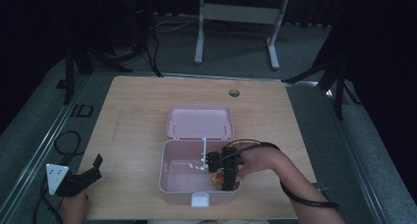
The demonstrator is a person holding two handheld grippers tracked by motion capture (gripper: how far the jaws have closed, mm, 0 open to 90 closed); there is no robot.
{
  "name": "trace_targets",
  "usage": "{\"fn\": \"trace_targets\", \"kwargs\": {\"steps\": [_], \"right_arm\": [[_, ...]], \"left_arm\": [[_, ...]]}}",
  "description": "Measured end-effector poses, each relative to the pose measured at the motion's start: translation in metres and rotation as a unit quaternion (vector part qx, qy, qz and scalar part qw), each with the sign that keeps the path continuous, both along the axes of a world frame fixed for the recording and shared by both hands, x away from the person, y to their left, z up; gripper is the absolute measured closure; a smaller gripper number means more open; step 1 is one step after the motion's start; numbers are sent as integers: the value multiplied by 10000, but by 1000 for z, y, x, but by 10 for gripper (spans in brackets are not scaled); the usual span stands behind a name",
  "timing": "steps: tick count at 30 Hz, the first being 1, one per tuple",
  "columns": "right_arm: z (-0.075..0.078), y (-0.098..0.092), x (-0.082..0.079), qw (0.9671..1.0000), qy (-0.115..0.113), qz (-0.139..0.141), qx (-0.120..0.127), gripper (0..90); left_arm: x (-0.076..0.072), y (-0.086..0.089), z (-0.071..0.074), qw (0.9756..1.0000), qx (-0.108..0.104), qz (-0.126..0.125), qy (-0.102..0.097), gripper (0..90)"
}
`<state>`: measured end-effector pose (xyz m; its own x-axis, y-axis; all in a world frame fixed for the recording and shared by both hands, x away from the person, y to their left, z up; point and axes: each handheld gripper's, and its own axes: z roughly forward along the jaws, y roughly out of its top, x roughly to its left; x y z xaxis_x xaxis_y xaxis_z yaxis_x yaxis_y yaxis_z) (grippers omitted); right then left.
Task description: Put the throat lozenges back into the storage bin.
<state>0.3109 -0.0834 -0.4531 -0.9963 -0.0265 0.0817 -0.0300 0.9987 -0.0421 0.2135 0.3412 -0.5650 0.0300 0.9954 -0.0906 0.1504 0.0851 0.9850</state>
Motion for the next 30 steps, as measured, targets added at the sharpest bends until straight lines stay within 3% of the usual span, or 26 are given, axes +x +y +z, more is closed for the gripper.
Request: {"fn": "trace_targets", "kwargs": {"steps": [10, 14, 18, 24, 27, 30], "right_arm": [[-2, -3, 1, 9999, 118, -98, 23, 140], [10, -7, 2, 9993, 34, -104, 360, 140], [32, -15, 2, 9962, -153, -142, 849, 140], [69, -41, 2, 9858, -380, -261, 1618, 110], [79, -61, 6, 9776, -645, -420, 1957, 110], [81, -83, 10, 9700, -811, -581, 2216, 110]], "left_arm": [[0, 0, 0, 10000, -2, -12, -7, 4], [0, 0, 0, 10000, 2, -11, -11, 4], [0, 0, 0, 10000, -12, -7, -18, 4], [0, 0, 0, 10000, -5, -4, -15, 4], [0, 0, 0, 10000, -6, -2, -23, 4], [0, 0, 0, 10000, -13, -5, -28, 4]]}}
